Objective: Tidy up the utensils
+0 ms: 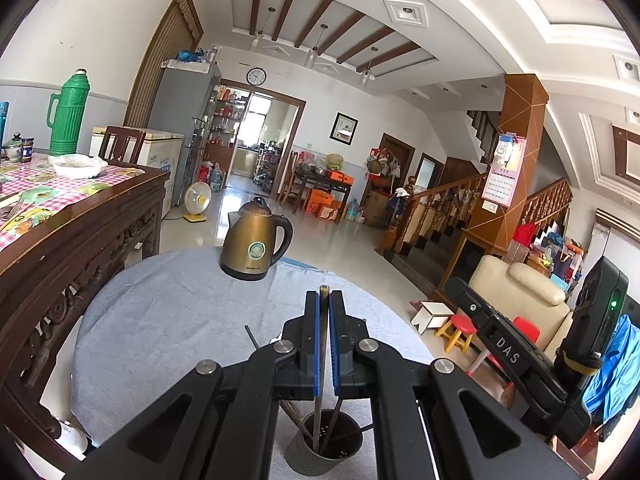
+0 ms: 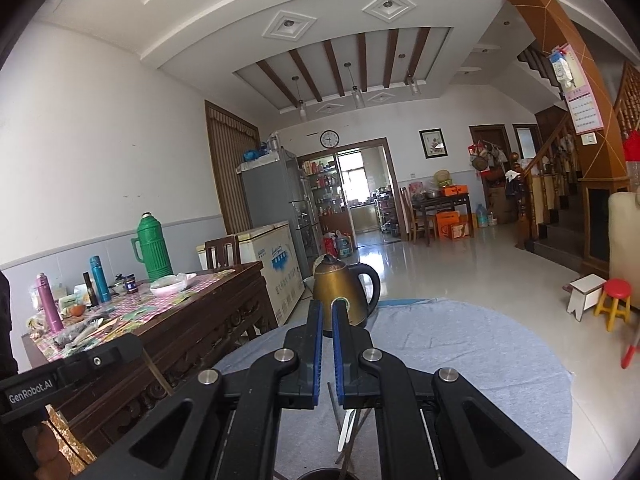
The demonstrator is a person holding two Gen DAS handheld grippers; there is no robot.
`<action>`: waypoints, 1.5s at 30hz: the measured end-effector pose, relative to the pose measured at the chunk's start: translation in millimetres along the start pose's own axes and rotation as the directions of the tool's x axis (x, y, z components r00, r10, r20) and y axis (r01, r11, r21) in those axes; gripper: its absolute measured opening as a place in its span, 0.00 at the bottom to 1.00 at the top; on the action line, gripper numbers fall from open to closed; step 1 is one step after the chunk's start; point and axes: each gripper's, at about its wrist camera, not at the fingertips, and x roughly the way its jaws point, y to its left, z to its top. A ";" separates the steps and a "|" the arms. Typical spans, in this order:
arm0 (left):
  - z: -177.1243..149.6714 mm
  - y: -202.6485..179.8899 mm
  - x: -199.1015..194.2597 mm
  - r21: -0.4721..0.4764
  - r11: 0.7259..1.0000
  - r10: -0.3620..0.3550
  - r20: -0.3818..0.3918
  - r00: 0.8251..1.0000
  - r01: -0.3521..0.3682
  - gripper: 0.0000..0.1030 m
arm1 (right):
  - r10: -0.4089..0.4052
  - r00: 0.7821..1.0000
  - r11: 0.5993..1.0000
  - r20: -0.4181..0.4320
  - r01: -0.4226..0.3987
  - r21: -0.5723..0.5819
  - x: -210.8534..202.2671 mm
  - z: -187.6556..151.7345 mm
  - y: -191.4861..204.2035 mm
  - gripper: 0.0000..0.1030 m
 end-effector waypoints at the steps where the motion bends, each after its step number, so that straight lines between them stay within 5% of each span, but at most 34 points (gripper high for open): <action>1: -0.8 -0.2 1.4 0.002 1.000 -0.003 -0.006 1.000 0.003 0.04 | -0.003 1.000 1.000 0.000 0.003 0.004 0.7 -0.3 1.8 0.05; 12: -13.0 -7.6 18.7 0.025 0.999 -0.027 -0.084 0.996 0.029 0.07 | -0.030 0.999 0.994 -0.035 0.034 0.104 -0.1 -1.4 -33.6 0.06; 16: -8.0 -5.2 12.8 0.016 0.999 -0.040 -0.048 0.998 0.041 0.31 | -0.045 0.998 0.988 -0.035 0.049 0.148 -2.8 1.2 -51.3 0.15; 18: -4.0 -2.2 5.9 0.006 0.999 -0.036 -0.007 0.999 0.036 0.39 | -0.055 0.998 0.984 -0.019 0.057 0.168 -7.6 1.6 -60.1 0.27; 29: 16.0 44.0 -21.6 -0.113 0.990 0.103 0.123 0.987 -0.089 0.55 | -0.180 0.984 0.948 0.016 0.169 0.270 -22.8 8.7 -114.3 0.32; 45: 3.4 92.4 -7.1 -0.198 0.953 0.239 0.037 0.970 -0.228 0.62 | -0.233 0.970 0.916 -0.071 0.243 0.320 -17.6 -2.7 -153.8 0.33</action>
